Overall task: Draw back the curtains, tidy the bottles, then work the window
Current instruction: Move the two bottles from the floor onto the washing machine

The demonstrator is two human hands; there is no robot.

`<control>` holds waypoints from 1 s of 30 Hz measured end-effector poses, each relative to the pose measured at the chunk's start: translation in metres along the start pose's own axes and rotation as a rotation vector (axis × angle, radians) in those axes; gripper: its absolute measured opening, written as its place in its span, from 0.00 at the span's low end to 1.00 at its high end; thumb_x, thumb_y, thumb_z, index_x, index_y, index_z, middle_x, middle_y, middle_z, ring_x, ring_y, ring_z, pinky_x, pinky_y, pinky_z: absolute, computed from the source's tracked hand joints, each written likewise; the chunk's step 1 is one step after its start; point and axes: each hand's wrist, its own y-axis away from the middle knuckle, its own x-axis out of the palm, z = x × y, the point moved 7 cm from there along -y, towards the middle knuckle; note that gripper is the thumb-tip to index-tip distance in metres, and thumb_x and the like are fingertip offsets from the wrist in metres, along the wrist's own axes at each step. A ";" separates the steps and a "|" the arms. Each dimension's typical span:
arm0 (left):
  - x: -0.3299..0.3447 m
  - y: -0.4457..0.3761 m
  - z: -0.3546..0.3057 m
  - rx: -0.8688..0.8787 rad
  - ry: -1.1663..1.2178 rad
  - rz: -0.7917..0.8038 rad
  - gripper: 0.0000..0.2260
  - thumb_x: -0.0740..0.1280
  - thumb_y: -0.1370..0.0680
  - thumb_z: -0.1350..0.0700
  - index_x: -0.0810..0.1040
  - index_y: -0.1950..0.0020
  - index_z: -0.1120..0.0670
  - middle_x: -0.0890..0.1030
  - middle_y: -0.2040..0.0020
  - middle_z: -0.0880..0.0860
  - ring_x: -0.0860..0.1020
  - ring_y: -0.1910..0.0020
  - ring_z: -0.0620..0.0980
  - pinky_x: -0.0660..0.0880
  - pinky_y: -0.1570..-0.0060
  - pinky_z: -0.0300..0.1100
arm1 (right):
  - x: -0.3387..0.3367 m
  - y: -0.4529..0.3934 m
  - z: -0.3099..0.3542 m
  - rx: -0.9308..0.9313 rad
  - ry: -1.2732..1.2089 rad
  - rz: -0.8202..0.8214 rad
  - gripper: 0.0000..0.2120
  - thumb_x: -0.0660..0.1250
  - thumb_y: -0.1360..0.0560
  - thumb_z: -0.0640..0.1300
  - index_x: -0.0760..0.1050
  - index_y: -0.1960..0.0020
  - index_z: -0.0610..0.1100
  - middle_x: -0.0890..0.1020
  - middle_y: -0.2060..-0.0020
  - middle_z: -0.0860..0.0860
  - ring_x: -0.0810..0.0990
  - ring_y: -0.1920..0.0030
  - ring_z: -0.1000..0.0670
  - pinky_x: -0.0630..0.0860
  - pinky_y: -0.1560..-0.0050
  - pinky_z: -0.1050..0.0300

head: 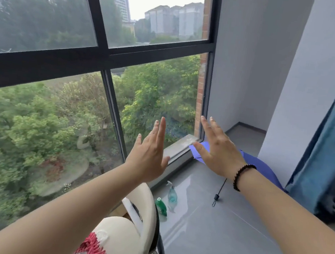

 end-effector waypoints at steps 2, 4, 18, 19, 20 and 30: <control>0.013 -0.021 -0.010 0.027 0.002 0.014 0.47 0.61 0.20 0.45 0.21 0.28 0.55 0.44 0.19 0.57 0.58 0.22 0.55 0.52 0.24 0.57 | 0.005 -0.011 -0.017 0.015 0.001 0.024 0.32 0.54 0.20 0.56 0.41 0.23 0.54 0.48 0.22 0.48 0.54 0.24 0.45 0.59 0.29 0.40; 0.032 -0.051 -0.021 0.036 -0.009 0.046 0.47 0.61 0.20 0.46 0.21 0.27 0.55 0.50 0.19 0.57 0.65 0.25 0.55 0.52 0.24 0.57 | 0.012 -0.029 -0.040 0.027 0.000 0.052 0.31 0.53 0.19 0.54 0.41 0.22 0.53 0.48 0.22 0.48 0.55 0.24 0.45 0.59 0.28 0.40; 0.157 -0.235 -0.032 -0.273 0.015 0.172 0.44 0.62 0.20 0.48 0.29 0.23 0.55 0.59 0.21 0.56 0.73 0.33 0.59 0.62 0.29 0.59 | 0.070 -0.206 -0.182 -0.161 0.115 0.308 0.31 0.52 0.20 0.56 0.42 0.22 0.50 0.48 0.23 0.46 0.60 0.26 0.42 0.62 0.30 0.44; 0.165 -0.247 -0.030 -0.291 0.012 0.187 0.42 0.62 0.20 0.48 0.32 0.21 0.56 0.58 0.21 0.56 0.71 0.31 0.58 0.61 0.29 0.59 | 0.077 -0.219 -0.190 -0.174 0.116 0.327 0.31 0.53 0.20 0.56 0.42 0.22 0.50 0.48 0.23 0.46 0.60 0.26 0.41 0.62 0.30 0.44; 0.173 -0.256 -0.027 -0.306 0.010 0.201 0.41 0.62 0.20 0.49 0.34 0.21 0.56 0.57 0.20 0.55 0.68 0.28 0.57 0.61 0.29 0.60 | 0.083 -0.230 -0.198 -0.183 0.113 0.348 0.31 0.53 0.20 0.56 0.43 0.22 0.49 0.48 0.23 0.46 0.60 0.26 0.42 0.62 0.30 0.43; 0.236 -0.311 0.014 -0.416 0.019 0.278 0.39 0.62 0.21 0.49 0.40 0.19 0.55 0.54 0.20 0.57 0.58 0.22 0.56 0.62 0.30 0.55 | 0.159 -0.308 -0.246 -0.215 0.125 0.551 0.30 0.51 0.20 0.57 0.45 0.22 0.48 0.51 0.23 0.47 0.53 0.24 0.45 0.58 0.28 0.42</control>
